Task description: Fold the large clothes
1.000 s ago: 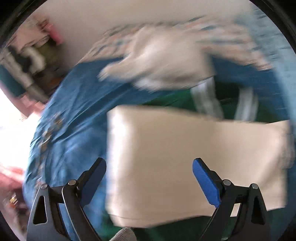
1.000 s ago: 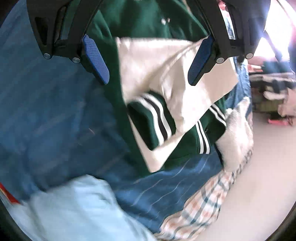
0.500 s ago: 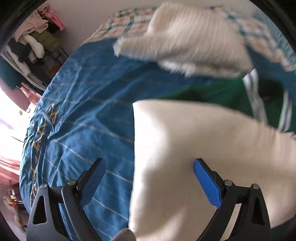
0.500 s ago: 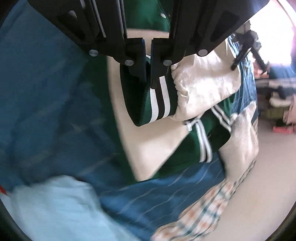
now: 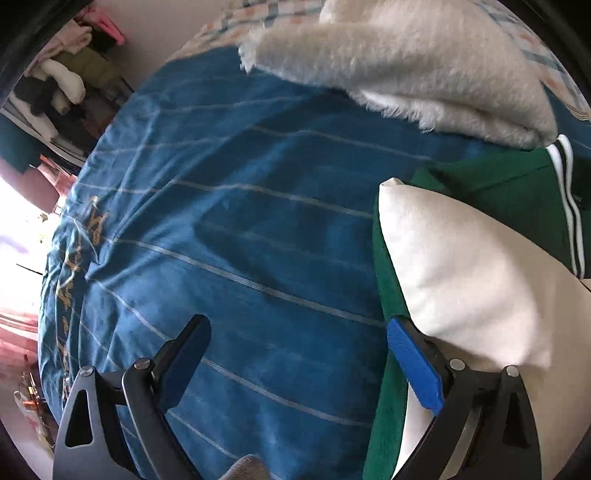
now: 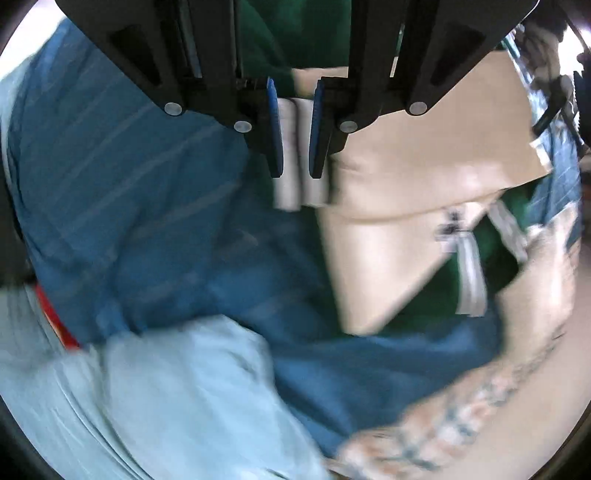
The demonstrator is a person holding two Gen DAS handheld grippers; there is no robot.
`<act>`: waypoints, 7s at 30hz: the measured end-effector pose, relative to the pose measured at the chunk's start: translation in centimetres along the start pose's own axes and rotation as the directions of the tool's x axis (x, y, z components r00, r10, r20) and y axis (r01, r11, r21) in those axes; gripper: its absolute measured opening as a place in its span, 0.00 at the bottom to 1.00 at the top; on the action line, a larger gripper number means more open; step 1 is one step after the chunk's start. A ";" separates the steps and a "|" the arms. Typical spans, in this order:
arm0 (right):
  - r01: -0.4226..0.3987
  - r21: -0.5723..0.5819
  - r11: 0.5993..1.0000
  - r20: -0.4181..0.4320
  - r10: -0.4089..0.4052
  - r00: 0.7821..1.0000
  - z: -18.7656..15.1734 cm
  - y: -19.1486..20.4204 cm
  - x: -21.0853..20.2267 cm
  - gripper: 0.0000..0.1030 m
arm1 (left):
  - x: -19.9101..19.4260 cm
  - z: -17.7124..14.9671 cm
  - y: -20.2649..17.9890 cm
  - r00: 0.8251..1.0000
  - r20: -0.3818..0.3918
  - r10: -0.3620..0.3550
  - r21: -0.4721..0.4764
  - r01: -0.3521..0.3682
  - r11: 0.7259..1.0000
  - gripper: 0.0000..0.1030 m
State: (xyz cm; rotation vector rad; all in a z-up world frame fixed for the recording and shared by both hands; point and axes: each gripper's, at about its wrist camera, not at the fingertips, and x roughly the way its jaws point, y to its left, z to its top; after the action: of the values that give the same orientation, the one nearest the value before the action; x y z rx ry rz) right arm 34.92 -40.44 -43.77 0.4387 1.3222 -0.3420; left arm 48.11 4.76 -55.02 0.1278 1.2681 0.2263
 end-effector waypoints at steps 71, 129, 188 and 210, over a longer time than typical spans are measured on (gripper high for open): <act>-0.163 -0.013 0.987 -0.474 0.137 0.870 -19.5 -10.4 -2.6 0.54 | -16.8 -24.7 1.7 0.991 -0.121 0.057 0.026 -0.054 0.998 1.00; -0.108 0.113 0.988 -0.310 0.138 0.941 -13.5 -20.4 4.1 0.27 | -12.2 -26.5 -21.3 0.985 -0.061 0.159 0.149 -0.149 0.978 1.00; -0.245 -0.019 0.969 -0.742 0.151 0.654 -35.9 -2.4 1.4 0.31 | -14.4 -40.0 -1.1 0.968 -0.242 0.063 0.003 -0.064 0.998 1.00; -0.149 -0.240 0.959 -0.570 -0.015 0.821 -25.4 -5.5 2.9 0.31 | -9.7 -33.5 -9.5 0.989 -0.065 0.133 0.118 -0.125 0.985 1.00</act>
State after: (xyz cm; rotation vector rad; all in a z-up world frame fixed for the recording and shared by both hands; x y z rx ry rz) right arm 11.30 -32.70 -51.92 0.3611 1.9059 0.0522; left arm 14.34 -7.71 -57.97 0.3028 1.3468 0.2722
